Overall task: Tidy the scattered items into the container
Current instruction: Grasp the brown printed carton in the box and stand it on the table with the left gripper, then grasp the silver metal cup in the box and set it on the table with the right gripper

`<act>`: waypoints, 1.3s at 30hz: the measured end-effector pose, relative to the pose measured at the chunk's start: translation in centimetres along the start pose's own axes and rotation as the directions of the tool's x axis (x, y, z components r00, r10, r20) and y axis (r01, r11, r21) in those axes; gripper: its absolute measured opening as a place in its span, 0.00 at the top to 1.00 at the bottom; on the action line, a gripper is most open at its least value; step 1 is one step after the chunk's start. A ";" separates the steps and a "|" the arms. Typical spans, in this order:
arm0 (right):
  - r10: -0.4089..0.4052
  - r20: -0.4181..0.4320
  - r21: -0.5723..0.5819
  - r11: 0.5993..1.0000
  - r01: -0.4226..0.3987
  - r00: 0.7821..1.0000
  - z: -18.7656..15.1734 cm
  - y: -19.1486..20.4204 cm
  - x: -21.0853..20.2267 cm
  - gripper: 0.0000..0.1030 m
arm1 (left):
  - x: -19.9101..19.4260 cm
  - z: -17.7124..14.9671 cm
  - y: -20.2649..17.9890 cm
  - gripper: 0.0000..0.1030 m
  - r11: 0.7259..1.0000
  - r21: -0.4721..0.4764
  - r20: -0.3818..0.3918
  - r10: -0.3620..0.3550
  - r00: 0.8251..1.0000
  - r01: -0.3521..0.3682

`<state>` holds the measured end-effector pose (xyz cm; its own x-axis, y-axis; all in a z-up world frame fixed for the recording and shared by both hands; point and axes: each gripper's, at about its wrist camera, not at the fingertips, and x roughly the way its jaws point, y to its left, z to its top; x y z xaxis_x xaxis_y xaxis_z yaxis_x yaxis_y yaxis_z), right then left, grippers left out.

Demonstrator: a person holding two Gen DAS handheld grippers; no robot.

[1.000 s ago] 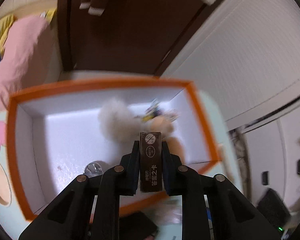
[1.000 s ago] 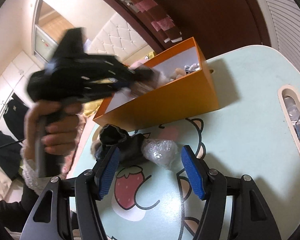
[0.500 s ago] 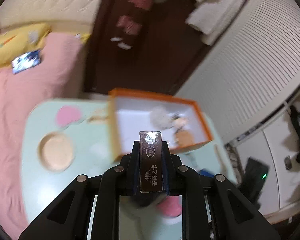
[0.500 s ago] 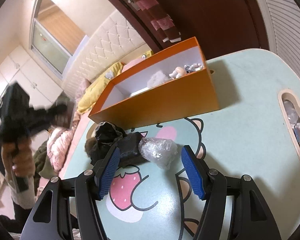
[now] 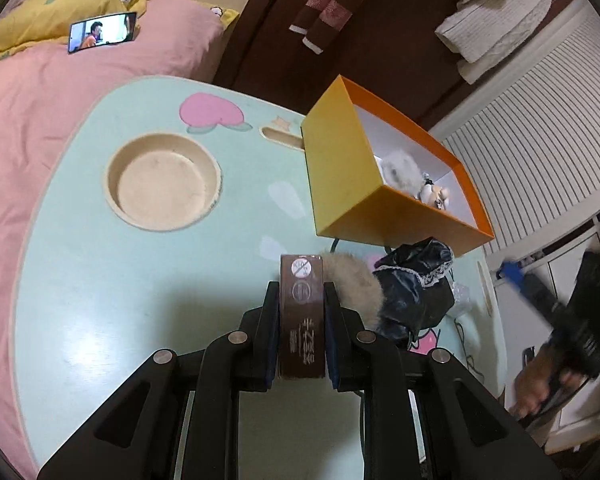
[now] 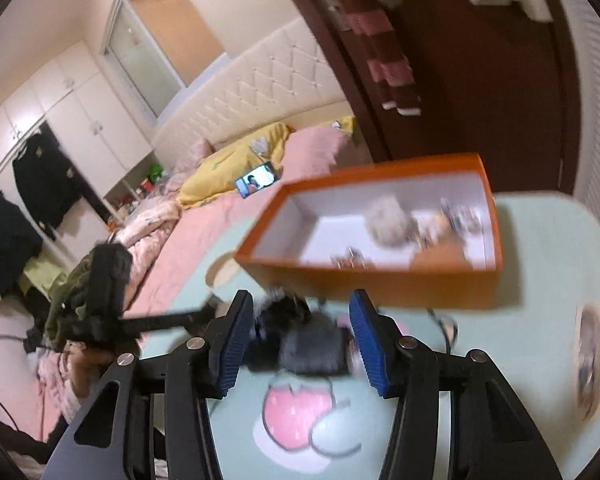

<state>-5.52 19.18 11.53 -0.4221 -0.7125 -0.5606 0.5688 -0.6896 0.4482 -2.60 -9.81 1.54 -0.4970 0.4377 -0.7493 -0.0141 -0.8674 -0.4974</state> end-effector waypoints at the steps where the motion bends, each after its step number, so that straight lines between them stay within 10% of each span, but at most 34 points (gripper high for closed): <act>1: 0.000 -0.021 -0.004 1.000 0.000 1.000 1.4 0.1 0.4 0.51 | 0.1 -0.1 0.0 0.80 1.000 0.006 0.001 -0.003 1.000 0.003; 7: -0.087 -0.212 0.005 0.996 0.090 0.973 7.5 -0.7 5.0 0.51 | 0.4 -1.3 -0.2 0.79 0.999 0.020 0.032 -0.028 0.999 0.027; 13: -0.099 -0.455 0.045 0.990 0.134 0.885 8.3 -2.5 11.4 0.48 | -0.3 -2.2 0.8 0.68 0.996 -0.053 0.161 -0.059 0.985 0.068; 16: -0.110 -0.542 0.053 0.985 0.164 0.833 8.1 -3.5 13.8 0.47 | -1.5 -2.4 1.1 0.44 0.997 -0.072 0.237 0.002 0.971 0.015; 26: -0.119 -0.674 0.052 0.977 0.207 0.729 7.8 -4.4 17.5 0.42 | -3.1 -3.0 0.7 0.36 0.999 -0.043 0.356 0.002 0.934 0.014; 31: -0.260 -0.636 -0.107 0.962 0.251 0.727 7.5 -2.9 17.7 0.68 | -2.9 -2.8 1.7 0.36 0.995 -0.082 0.334 -0.021 0.942 0.051; 39: -0.218 -0.585 -0.046 0.971 0.236 0.782 7.8 -4.3 15.9 0.71 | -2.6 -2.8 2.7 0.36 0.984 -0.126 0.318 -0.081 0.945 0.127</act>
<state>-20.14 9.77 6.10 -0.0411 -0.3308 -0.9428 0.4844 -0.8319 0.2708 1.08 -12.64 0.95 -0.7439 0.4086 -0.5288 0.0321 -0.7684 -0.6391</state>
